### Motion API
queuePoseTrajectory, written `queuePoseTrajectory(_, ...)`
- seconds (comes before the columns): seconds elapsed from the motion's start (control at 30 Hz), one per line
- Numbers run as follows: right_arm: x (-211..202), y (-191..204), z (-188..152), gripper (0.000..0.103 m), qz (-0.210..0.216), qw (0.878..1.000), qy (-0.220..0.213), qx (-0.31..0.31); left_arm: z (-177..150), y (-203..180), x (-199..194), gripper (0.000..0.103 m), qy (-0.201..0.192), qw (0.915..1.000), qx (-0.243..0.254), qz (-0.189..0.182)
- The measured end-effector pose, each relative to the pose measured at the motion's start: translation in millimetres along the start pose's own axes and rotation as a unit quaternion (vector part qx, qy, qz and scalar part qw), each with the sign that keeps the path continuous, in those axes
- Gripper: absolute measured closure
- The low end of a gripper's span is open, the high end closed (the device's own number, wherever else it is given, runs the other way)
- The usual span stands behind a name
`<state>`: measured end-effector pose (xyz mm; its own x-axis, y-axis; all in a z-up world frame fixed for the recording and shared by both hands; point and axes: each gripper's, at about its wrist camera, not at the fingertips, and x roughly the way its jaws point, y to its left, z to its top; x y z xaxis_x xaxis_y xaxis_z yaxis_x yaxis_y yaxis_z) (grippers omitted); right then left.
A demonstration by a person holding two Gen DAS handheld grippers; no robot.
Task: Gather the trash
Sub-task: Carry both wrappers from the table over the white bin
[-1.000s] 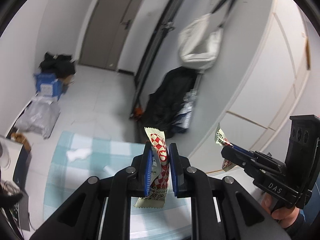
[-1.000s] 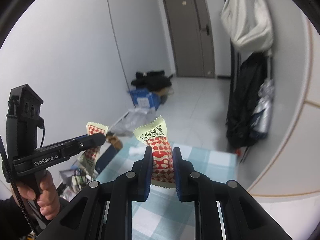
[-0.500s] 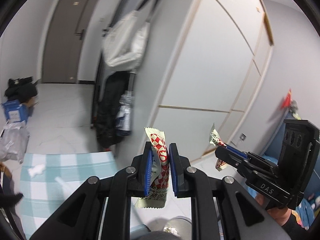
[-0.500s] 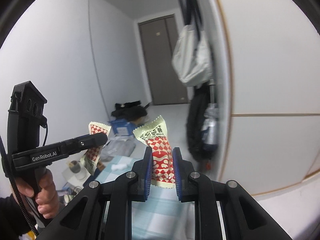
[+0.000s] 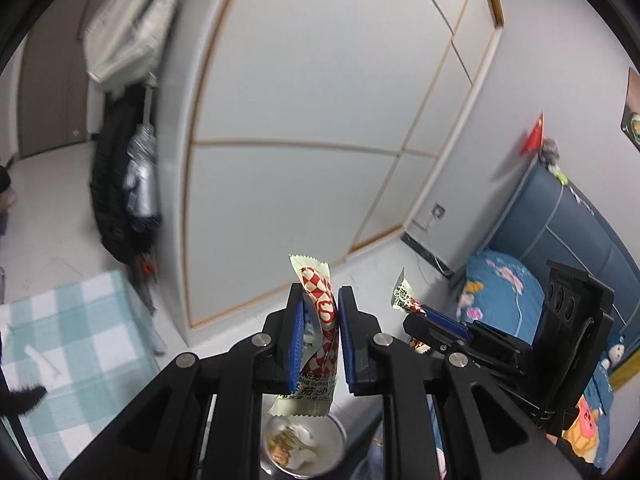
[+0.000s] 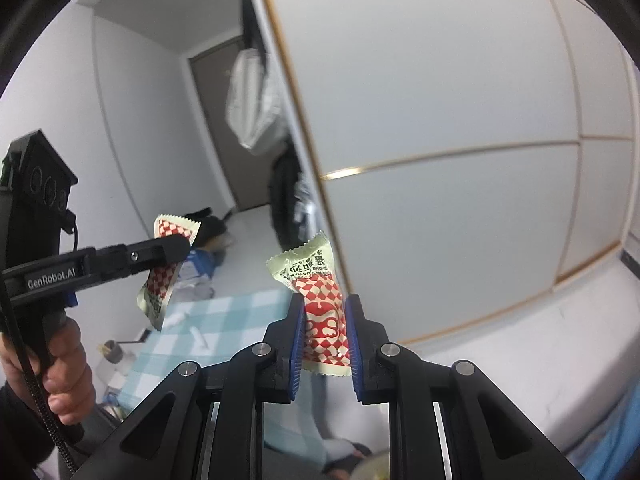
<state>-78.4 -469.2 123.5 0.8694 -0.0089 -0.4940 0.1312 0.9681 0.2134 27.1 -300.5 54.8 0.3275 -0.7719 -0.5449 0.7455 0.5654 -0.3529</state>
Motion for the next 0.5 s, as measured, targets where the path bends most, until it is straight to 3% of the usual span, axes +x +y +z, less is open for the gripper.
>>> queuePoseTrajectory(0.23, 7, -57, -41, 0.084, -0.036, 0.997, 0.031, 0.058, -19, -20, 57, 0.091, 0.103, 0.9944, 0.019, -0.013)
queuePoseTrajectory(0.4, 20, -85, -90, 0.084, -0.057, 0.991, 0.079, 0.097, -43, -26, 103, 0.091, 0.194, 0.9802, 0.033, -0.025)
queuePoseTrajectory(0.5, 37, -96, -114, 0.084, -0.068, 0.985, 0.110, 0.114, -61, -26, 131, 0.091, 0.251, 0.9667, 0.041, -0.028)
